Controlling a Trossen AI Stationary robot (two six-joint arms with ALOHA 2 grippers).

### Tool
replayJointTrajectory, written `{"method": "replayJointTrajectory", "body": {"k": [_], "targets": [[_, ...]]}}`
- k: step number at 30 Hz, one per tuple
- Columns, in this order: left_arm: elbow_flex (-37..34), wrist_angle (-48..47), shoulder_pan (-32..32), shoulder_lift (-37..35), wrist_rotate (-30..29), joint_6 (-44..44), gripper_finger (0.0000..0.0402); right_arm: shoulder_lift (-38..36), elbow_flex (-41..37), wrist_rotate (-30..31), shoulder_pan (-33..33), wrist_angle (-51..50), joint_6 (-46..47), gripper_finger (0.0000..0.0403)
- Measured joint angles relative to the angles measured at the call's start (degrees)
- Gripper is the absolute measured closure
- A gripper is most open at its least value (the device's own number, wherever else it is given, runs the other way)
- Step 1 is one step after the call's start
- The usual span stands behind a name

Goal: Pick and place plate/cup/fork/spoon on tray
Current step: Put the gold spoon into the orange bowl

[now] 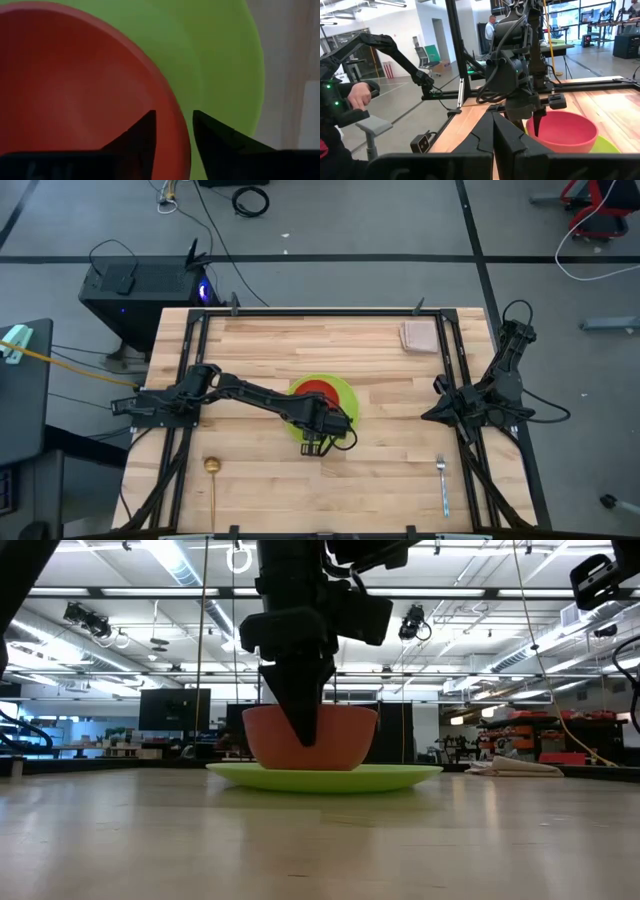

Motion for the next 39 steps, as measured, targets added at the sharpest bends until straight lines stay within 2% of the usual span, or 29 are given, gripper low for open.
{"method": "replayJointTrajectory", "body": {"k": [6,16,22,27,35,39], "targets": [[1.31,-1.47,0.49,0.0,0.94,-1.4,0.0234,0.0,0.0,0.0,0.0,0.0,0.03,0.0398],[11.1,-10.63,0.47,-0.11,0.88,-3.64,0.0241,0.0,0.0,0.0,0.0,0.0,-0.02,0.0398],[17.27,-22.96,0.21,-0.33,0.82,-13.88,0.0237,0.0,0.0,0.0,0.0,0.01,-0.02,0.0398],[17.88,-33.62,-1.21,-0.87,-0.23,-24.64,0.0245,0.0,0.0,0.0,0.0,0.0,-0.02,0.0398],[13.48,-33.57,-6.57,-4.57,2.86,-35.45,0.0263,-0.02,0.0,0.0,0.0,0.01,-0.02,0.0398],[10.52,-33.7,-10.41,-7.46,5.05,-45.65,0.0269,-0.02,0.0,0.0,0.0,0.0,-0.02,0.0398]]}}
